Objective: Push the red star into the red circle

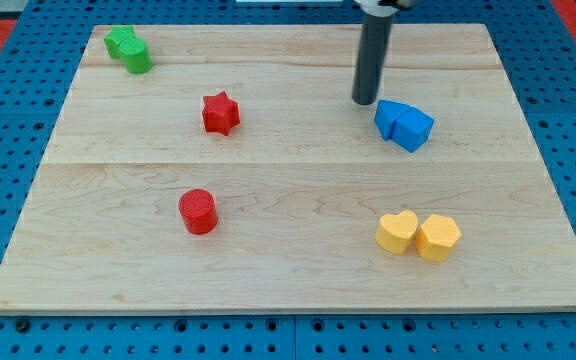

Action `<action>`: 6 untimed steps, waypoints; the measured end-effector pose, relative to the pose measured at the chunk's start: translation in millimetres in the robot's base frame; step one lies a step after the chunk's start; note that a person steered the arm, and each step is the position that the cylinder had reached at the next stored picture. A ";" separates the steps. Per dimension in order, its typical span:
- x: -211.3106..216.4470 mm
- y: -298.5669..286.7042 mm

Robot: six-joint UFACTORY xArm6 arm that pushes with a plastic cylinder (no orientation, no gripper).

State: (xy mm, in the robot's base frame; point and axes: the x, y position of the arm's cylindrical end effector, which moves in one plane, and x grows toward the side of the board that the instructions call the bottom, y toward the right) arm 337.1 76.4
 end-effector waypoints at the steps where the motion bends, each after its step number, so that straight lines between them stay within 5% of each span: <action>1: -6.8 -85.3; 3: 42.5 -154.2; 5: 0.6 -203.7; 6: 38.7 -221.3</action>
State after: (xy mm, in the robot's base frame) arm 375.8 -145.0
